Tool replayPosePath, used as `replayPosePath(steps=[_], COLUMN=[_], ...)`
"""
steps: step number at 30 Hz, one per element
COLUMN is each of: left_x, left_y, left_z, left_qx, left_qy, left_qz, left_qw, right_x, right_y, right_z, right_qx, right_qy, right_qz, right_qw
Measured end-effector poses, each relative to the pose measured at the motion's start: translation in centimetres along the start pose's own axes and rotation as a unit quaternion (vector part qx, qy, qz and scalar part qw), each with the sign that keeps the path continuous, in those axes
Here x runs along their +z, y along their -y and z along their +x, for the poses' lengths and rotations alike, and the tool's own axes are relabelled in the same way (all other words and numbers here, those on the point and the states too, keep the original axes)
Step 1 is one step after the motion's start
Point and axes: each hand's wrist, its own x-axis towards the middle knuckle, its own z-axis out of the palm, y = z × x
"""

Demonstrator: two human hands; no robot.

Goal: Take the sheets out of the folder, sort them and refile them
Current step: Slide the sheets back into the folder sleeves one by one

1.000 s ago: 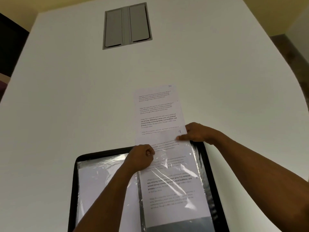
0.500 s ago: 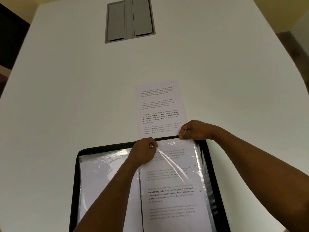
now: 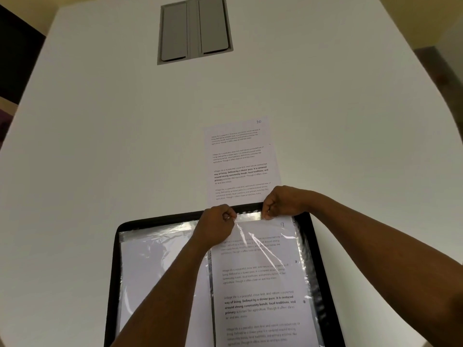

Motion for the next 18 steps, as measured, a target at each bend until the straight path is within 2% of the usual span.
replayPosePath(steps=[4,7,10,14,16,18], left_x=[0.2,0.4,0.5,0.9,1.2,1.6], left_y=[0.2,0.3,0.3,0.3,0.2,0.1], left_z=[-0.2,-0.4,-0.7,-1.5,-2.2,-3.5], left_qx=[-0.001,-0.007,-0.017,-0.021,-0.014,-0.015], left_qy=[-0.018,-0.033,-0.051,-0.085,-0.108,-0.112], left_qz=[-0.010,-0.030,-0.057,-0.104,-0.124,-0.132], left_qw=[1.000,0.999,0.997,0.991,0.986,0.985], right_x=[0.2,1.0,2.4,4.5,5.9,7.6], right_y=[-0.8,-1.2,-1.8,-2.0,-2.0,-2.1], right_z=[-1.2,-2.5,-3.7,-5.8,-7.0,-8.1], right_qx=[0.017,0.024,0.044,0.074,0.092,0.110], right_qy=[-0.110,-0.209,-0.302,-0.334,-0.321,-0.293], right_qz=[0.168,0.242,0.325,0.414,0.411,0.372], right_qw=[0.980,0.947,0.895,0.843,0.848,0.874])
